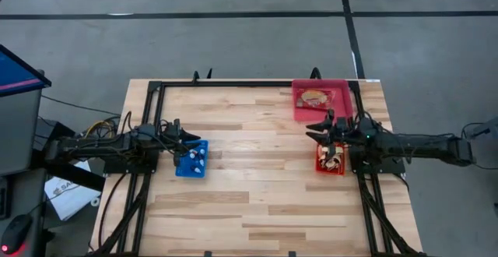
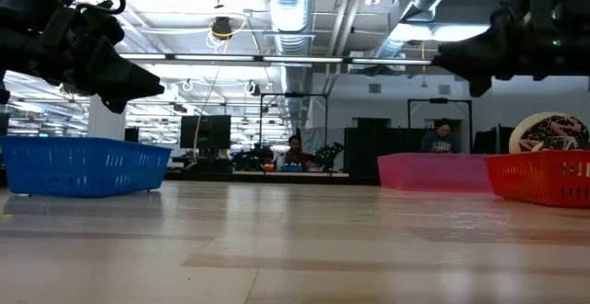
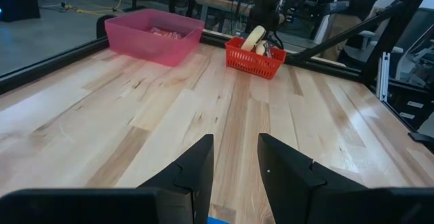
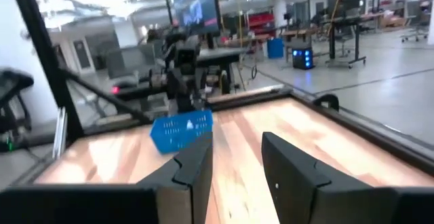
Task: Pick & Place Food Item
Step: Return to Home Position
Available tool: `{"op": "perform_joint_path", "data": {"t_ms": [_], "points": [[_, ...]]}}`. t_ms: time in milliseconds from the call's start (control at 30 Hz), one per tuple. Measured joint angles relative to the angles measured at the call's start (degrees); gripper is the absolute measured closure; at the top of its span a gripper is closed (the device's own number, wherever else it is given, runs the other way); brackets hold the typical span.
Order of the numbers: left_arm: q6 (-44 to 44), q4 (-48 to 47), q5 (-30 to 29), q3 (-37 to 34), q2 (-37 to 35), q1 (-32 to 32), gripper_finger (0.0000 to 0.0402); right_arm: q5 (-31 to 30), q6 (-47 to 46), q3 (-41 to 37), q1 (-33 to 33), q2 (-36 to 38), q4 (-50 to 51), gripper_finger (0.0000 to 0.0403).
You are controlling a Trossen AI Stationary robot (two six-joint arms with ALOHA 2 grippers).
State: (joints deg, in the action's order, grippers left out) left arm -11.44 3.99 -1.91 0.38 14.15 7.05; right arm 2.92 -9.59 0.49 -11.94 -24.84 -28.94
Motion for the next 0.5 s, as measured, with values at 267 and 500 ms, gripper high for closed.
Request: {"op": "perform_joint_path", "data": {"t_ms": [267, 500], "points": [[0.0, 0.0, 0.0, 0.0, 0.0, 0.0, 0.029, 3.0, 1.8, 0.0, -0.1, 19.5, 23.4, 0.0283], [0.0, 0.1, 0.1, 0.0, 0.4, 0.0, 0.029, 3.3, 2.1, 1.0, 0.3, 24.7, 29.8, 0.0283]]}}
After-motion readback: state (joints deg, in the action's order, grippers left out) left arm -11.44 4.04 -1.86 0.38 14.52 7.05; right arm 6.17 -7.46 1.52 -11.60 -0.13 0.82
